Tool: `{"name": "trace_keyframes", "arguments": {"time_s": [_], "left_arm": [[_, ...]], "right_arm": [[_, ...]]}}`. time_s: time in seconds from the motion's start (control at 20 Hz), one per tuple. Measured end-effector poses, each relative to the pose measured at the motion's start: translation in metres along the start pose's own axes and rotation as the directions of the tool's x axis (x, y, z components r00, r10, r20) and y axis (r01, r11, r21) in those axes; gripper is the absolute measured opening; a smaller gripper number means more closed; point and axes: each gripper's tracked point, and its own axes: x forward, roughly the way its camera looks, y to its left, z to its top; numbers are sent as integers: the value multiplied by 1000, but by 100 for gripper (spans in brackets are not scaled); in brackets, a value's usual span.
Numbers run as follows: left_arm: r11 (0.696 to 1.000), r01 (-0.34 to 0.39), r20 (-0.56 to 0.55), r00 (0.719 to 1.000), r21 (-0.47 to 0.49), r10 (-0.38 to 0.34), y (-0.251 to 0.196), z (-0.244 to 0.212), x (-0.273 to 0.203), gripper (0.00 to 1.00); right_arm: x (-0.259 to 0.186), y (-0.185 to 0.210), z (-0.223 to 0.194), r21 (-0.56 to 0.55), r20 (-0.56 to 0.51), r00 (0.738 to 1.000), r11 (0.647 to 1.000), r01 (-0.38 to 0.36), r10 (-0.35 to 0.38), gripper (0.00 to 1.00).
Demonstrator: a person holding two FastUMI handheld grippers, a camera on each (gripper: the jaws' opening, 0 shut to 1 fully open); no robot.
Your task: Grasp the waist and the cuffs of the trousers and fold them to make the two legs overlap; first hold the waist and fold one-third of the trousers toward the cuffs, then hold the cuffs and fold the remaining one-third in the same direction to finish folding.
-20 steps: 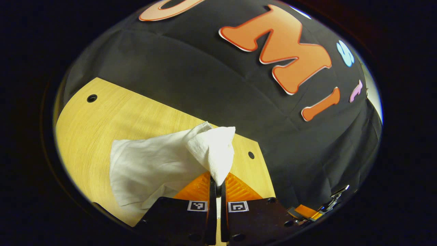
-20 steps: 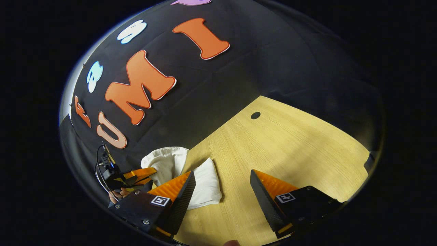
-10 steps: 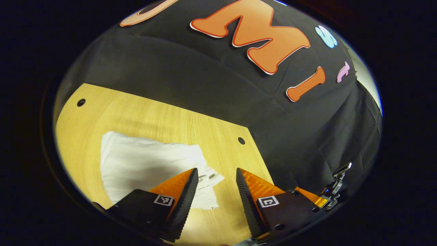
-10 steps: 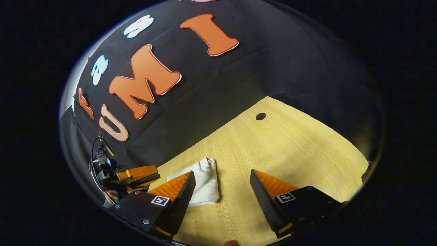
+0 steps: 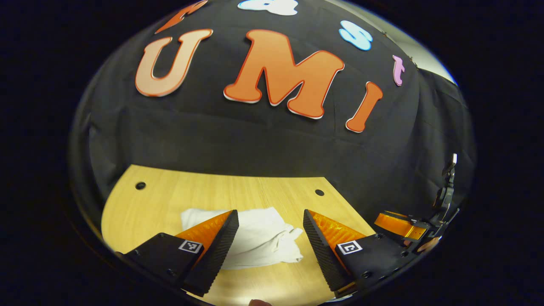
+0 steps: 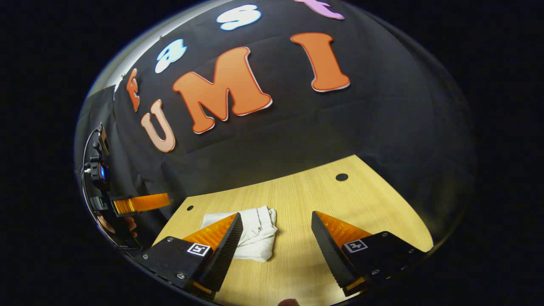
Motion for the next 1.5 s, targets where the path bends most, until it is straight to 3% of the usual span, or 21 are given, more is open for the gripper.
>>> {"name": "trace_keyframes", "arguments": {"time_s": [0.25, 0.55, 1.05, 1.4, 1.5], "left_arm": [[987, -137, 146, 981, 82, 125, 11, 41, -39, 98], [953, -285, 303, 922, 105, 242, 40, 76, -86, 99], [929, -360, 440, 851, 91, 286, 26, 91, -140, 96], [923, -377, 451, 838, 74, 306, 23, 89, -147, 100], [922, -380, 454, 835, 70, 310, 24, 88, -147, 96]], "right_arm": [[-15, 34, 39, -146, 106, 994, 989, 1, 14, 98], [-31, 57, 71, -218, 197, 980, 976, 24, 20, 98], [-44, 58, 83, -204, 245, 970, 978, 37, 14, 98], [-49, 64, 89, -221, 271, 962, 975, 21, 41, 98], [-46, 70, 89, -234, 270, 962, 972, 18, 47, 98]]}}
